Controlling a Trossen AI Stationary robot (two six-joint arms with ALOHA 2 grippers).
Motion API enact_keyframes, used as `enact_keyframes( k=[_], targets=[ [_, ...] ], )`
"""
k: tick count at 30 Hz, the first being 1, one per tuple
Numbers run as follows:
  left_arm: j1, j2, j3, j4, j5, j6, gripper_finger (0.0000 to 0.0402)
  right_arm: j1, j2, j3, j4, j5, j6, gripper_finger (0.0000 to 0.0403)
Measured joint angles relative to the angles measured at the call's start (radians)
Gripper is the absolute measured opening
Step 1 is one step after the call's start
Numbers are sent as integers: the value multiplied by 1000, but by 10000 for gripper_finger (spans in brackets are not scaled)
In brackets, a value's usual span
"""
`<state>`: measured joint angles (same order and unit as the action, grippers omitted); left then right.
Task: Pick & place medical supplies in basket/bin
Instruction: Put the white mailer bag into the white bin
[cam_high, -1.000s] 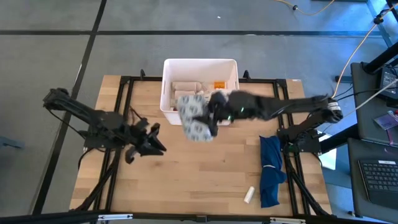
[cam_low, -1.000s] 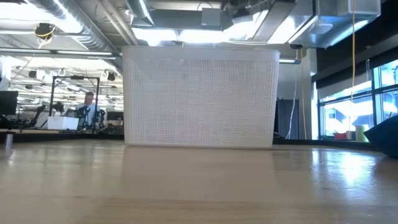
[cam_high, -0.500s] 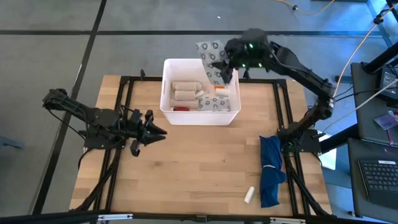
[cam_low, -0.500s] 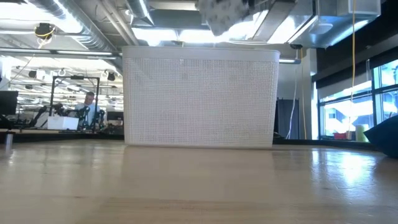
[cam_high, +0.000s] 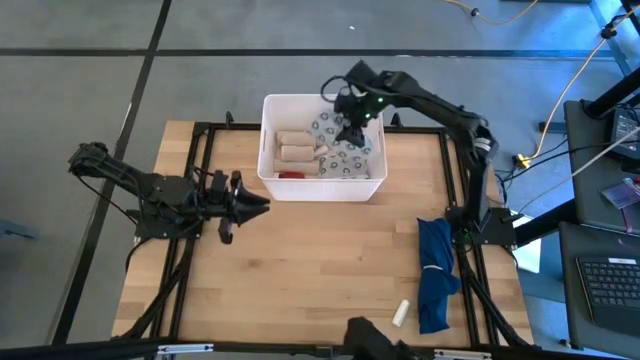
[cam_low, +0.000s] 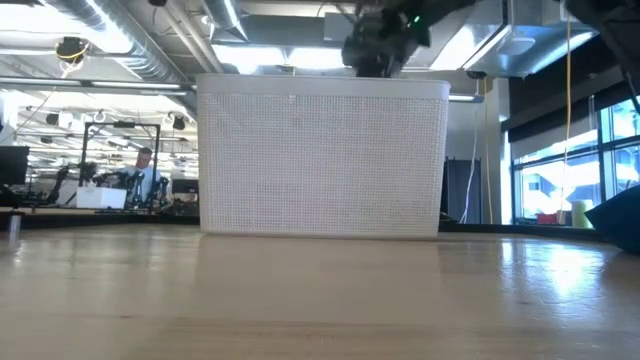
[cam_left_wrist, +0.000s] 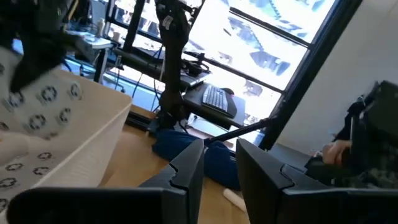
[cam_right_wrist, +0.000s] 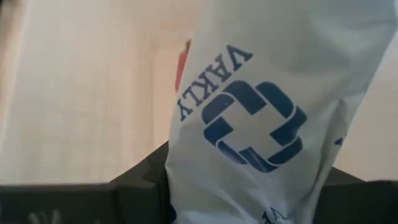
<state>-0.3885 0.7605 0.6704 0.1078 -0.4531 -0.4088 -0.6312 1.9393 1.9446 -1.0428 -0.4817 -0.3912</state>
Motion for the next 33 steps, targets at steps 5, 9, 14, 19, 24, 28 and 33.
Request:
enact_keyframes(
  k=[5,9,14,19,24,28,33],
  targets=[
    [0,0,0,0,-42,1,88,0,68,0,-52,-31,-69,177],
    [0,0,0,-1,-70,1,88,0,89,0,-120,-62,-131,177],
    [2,0,0,-8,-81,2,88,1,124,1,-186,-65,-169,178],
    [19,0,0,-15,-80,1,88,6,183,1,-224,-65,-171,188],
    [40,0,0,-25,-79,-16,88,25,221,1,-243,-54,-171,196],
    [52,0,-1,-72,-78,-62,88,43,222,1,-235,-36,-168,206],
    [62,0,-1,-128,-79,-126,88,61,222,1,-235,-31,-171,220]
  ],
)
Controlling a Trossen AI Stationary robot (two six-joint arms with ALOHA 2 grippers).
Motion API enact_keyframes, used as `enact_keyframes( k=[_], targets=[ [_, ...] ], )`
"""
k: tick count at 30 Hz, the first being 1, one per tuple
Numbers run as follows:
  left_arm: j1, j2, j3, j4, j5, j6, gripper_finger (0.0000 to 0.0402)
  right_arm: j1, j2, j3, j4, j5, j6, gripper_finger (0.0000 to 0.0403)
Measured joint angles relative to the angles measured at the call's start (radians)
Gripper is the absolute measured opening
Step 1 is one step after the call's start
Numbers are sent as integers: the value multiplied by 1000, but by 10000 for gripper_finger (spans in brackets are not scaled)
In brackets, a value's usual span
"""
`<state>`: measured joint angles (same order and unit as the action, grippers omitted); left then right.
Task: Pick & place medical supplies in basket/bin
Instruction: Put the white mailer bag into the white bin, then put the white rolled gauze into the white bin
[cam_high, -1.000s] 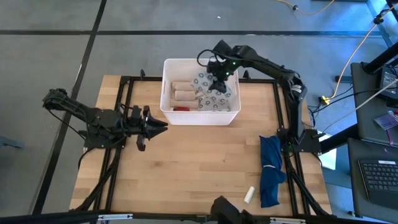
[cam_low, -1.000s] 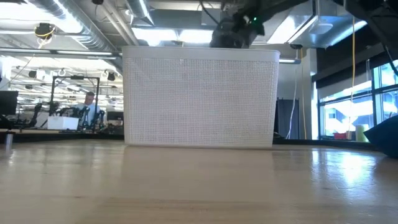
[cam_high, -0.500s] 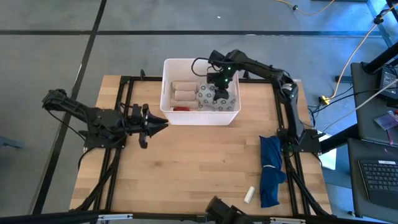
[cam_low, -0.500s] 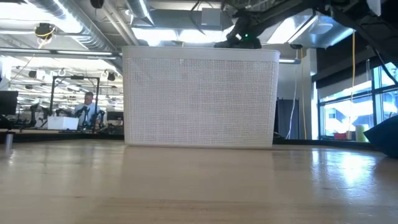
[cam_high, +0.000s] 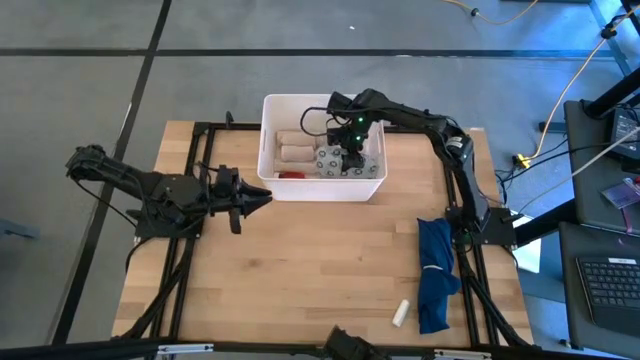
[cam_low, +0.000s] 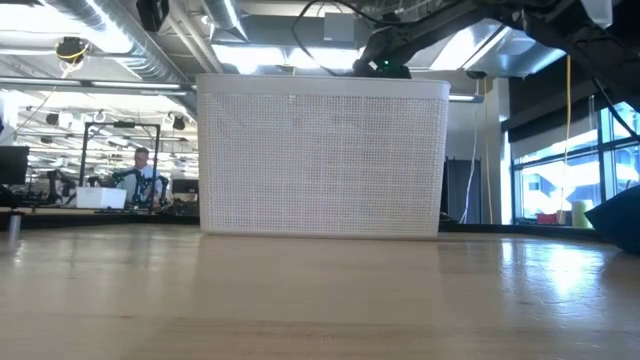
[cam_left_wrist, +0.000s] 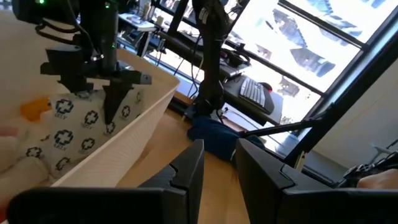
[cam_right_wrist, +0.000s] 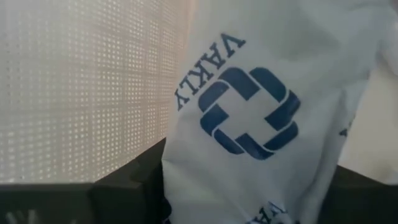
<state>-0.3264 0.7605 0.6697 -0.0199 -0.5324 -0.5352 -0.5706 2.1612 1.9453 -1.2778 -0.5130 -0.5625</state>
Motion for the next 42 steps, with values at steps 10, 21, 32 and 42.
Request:
enact_keyframes(
  k=[10,21,32,42],
  targets=[
    [3,0,0,-8,1,-4,88,18,0,0,0,154,-19,313],
    [3,0,0,-20,2,-4,88,28,0,83,-24,236,-18,384],
    [3,0,0,-59,2,-29,88,59,-1,134,19,317,-18,386],
    [3,0,0,-68,2,-31,88,104,0,57,46,321,-26,386]
  ],
)
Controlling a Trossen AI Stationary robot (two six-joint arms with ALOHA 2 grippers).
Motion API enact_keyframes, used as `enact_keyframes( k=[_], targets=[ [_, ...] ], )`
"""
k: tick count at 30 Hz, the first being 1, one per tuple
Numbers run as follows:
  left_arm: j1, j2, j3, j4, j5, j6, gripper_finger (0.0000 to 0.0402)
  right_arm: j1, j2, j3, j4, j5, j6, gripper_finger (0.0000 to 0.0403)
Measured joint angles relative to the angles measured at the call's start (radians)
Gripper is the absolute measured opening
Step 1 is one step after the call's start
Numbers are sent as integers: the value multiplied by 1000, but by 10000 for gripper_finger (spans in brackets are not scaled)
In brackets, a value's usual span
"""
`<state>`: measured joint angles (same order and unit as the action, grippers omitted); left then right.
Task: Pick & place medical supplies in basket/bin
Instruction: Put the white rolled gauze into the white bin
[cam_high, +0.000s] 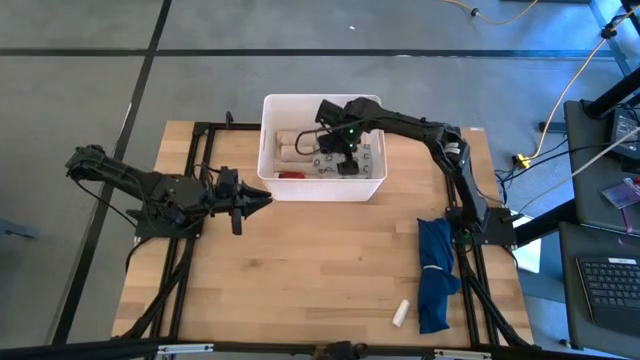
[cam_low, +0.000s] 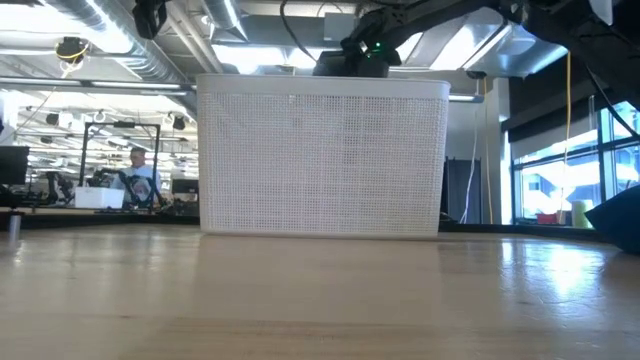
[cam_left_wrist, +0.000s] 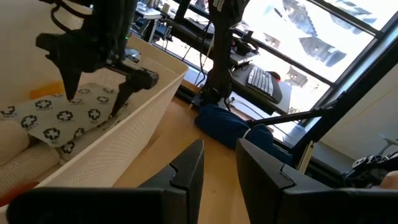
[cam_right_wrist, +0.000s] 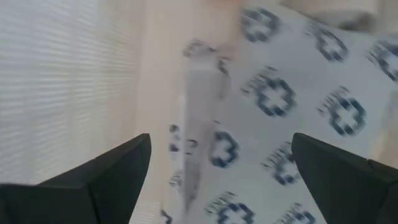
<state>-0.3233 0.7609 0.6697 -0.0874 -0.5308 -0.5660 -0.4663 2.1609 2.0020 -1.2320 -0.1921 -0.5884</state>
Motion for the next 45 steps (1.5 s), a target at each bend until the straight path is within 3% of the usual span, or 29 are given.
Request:
enact_keyframes(
  k=[8,15,22,26,31,38,45],
  targets=[
    [0,0,0,0,0,0,88,45,-1,-9,-11,-144,-46,386],
    [0,0,0,0,0,0,88,54,0,80,-27,-33,31,386],
    [0,0,0,-1,0,3,88,57,0,349,-62,92,205,386],
    [-2,0,0,-23,4,3,88,102,-129,283,-15,98,347,386],
    [-2,0,0,-54,32,3,88,227,-247,264,-99,97,571,386],
    [-2,1,0,-54,69,3,88,505,-279,262,-257,100,923,386],
    [-2,1,0,-54,74,2,88,824,-261,262,-292,267,1413,386]
  ],
)
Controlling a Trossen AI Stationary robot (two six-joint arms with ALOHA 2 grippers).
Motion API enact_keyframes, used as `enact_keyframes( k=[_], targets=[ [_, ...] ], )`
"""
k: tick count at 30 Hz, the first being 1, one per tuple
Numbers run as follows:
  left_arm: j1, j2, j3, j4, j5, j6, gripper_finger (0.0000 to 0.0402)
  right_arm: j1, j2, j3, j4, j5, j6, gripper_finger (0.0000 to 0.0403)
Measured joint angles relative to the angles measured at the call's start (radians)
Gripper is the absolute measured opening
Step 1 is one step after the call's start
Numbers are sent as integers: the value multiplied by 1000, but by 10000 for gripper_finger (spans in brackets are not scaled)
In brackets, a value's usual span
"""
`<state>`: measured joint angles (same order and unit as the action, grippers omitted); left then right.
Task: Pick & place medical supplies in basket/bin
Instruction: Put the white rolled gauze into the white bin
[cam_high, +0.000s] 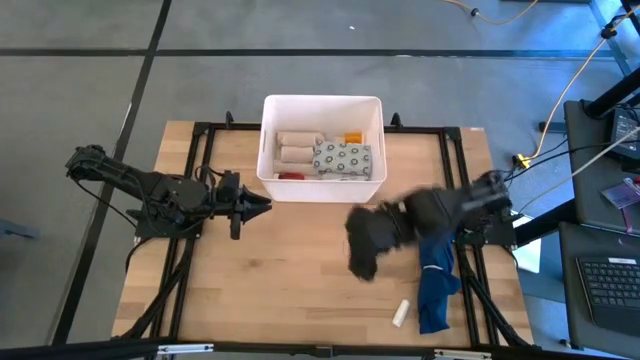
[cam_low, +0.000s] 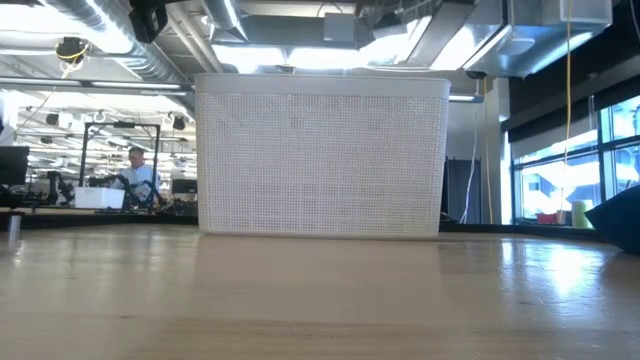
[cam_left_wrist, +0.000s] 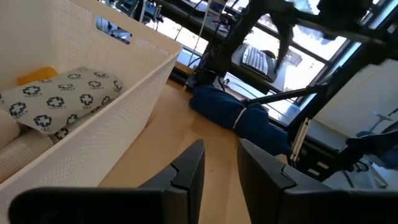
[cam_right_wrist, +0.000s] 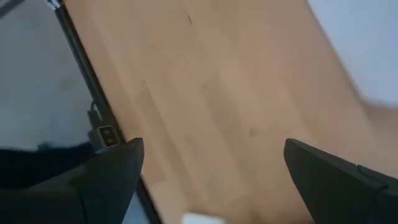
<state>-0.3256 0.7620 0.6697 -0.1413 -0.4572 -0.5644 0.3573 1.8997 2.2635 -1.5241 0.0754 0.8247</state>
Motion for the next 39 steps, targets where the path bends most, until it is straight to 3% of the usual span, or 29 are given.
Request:
enact_keyframes(
  k=[6,12,17,25,31,39],
  targets=[
    [0,9,0,-1,0,0,88,239,37,0,-46,176,474,386],
    [0,41,0,2,0,-26,88,376,120,0,-48,218,803,386],
    [0,74,0,3,5,-46,88,420,210,0,-45,186,851,386],
    [0,118,0,6,6,-79,88,440,322,0,-46,8,977,386],
    [0,138,0,9,6,-107,88,466,327,-13,-49,106,1140,386],
    [0,138,0,11,5,-106,88,471,332,-13,-46,92,1161,386]
  ],
)
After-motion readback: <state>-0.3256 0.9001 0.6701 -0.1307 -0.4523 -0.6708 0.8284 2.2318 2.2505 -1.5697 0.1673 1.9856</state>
